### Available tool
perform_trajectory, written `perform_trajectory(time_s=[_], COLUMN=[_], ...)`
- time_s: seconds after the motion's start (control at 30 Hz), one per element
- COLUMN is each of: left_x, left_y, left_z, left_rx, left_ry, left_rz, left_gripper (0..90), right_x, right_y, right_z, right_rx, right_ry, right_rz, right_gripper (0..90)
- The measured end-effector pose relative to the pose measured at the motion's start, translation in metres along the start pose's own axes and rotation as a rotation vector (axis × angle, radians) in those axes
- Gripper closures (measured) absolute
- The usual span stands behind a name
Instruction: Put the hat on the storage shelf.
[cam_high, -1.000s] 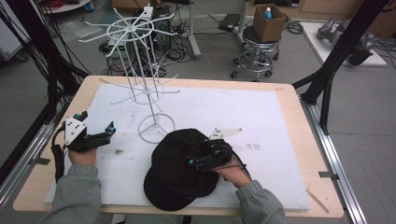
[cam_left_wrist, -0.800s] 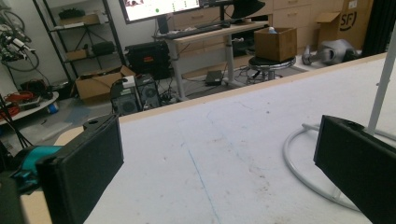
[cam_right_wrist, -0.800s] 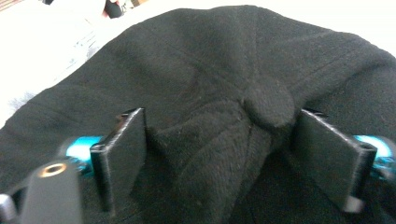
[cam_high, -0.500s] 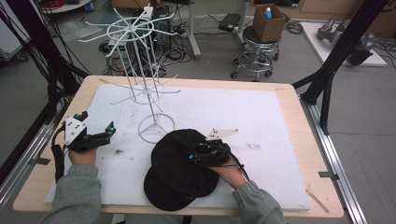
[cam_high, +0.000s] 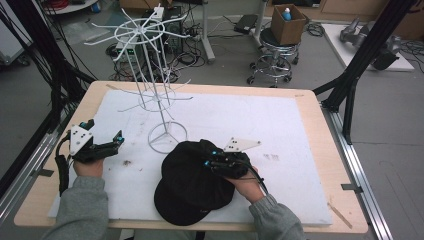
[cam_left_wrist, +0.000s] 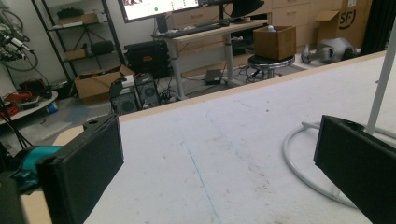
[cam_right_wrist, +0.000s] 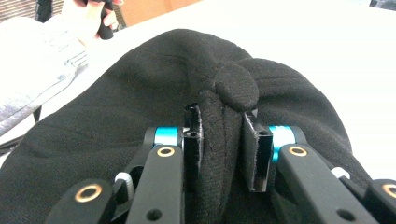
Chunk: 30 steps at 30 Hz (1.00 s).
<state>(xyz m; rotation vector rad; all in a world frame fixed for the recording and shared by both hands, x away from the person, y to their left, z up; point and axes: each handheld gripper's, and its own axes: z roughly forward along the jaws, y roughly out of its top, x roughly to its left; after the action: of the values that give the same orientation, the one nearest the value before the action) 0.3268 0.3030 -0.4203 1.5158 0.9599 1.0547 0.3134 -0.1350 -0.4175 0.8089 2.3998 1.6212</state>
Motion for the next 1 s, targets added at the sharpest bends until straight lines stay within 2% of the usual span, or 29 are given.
perform_trajectory(time_s=[0.1,0.2,0.37,0.6,0.67,0.7,0.77,0.87,0.97,1.0], left_x=[0.000,0.000,0.000,-0.001,0.000,0.000,0.000,0.000,0.000,0.000], left_y=[0.000,0.000,0.000,0.000,0.000,0.000,0.000,0.000,0.000,0.000], left_z=[0.000,0.000,0.000,0.000,0.000,0.000,0.000,0.000,0.000,0.000], left_rx=[-0.001,0.001,-0.003,-0.002,0.001,0.001,0.001,0.000,0.001,0.001], left_ry=[0.000,-0.001,-0.002,0.002,0.004,0.005,0.006,0.005,0.006,0.006], left_rz=[0.000,0.003,0.003,0.006,0.008,0.008,0.007,0.007,0.007,0.007], left_gripper=[1.8,1.8,1.7,1.8,1.8,1.8,1.8,1.8,1.8,1.7], right_x=[-0.001,-0.001,0.004,0.003,0.003,0.004,0.003,0.003,0.006,0.006], right_y=[0.000,-0.001,0.001,0.001,0.002,0.005,0.008,0.011,0.017,0.017], right_z=[0.000,-0.001,-0.004,-0.005,-0.007,-0.010,-0.015,-0.019,-0.027,-0.027], right_rx=[-0.007,-0.010,-0.032,-0.041,-0.055,-0.079,-0.099,-0.125,-0.181,-0.181], right_ry=[0.011,0.010,-0.011,0.006,0.005,0.005,0.022,0.026,0.029,0.029], right_rz=[0.024,0.028,-0.007,0.001,-0.001,0.004,0.015,0.010,0.000,0.000], right_gripper=[74.7,76.0,80.8,82.6,82.9,83.0,83.0,83.1,83.1,83.1])
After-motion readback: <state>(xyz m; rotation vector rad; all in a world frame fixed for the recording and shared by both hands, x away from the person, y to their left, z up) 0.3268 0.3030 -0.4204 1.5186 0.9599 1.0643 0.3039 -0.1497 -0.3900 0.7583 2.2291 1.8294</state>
